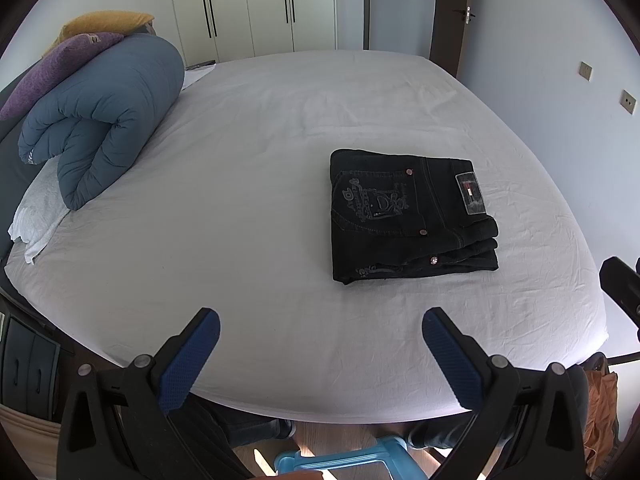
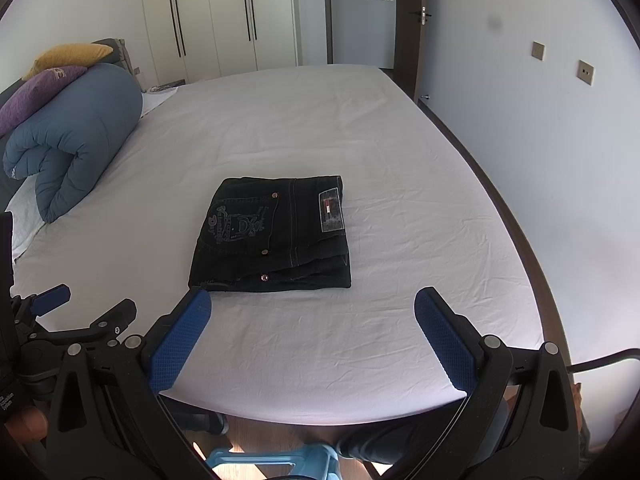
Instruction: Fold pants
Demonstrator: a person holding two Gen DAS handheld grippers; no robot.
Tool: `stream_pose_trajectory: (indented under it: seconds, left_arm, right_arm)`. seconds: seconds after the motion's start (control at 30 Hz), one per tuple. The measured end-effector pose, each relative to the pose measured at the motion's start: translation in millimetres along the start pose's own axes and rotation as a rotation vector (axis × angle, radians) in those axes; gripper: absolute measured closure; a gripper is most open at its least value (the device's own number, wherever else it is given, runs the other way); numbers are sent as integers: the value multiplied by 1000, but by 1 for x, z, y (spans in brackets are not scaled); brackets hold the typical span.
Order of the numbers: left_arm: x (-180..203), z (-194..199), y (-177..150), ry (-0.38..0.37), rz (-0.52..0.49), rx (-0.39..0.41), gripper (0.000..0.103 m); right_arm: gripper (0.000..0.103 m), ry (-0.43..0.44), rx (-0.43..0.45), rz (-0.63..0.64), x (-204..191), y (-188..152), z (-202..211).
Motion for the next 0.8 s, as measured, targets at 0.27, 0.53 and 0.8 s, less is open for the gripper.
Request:
stream_pose_trajectory:
  seconds: [0.27, 0.53, 0.8]
  left_arm:
    - [0, -1, -1, -3, -2, -3, 0]
    - [0, -1, -3, -4, 0, -8, 0]
    - [-1, -3, -4, -17, 3, -13, 0]
  right_arm:
    - [0, 3, -1, 2, -2, -2, 0]
    - [0, 3, -3, 2, -3, -3, 0]
    - [0, 5, -5, 2, -3, -6, -1]
Point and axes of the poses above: each gripper's, at about its wrist camera, not at the fingertips, and z roughly against the way its jaws point, x to its right, y to its top, the point moved 6 cm from there along -z, roughly the way its jaws point, and after that the axes turned 15 degrees about z, right-handed, at the moved point
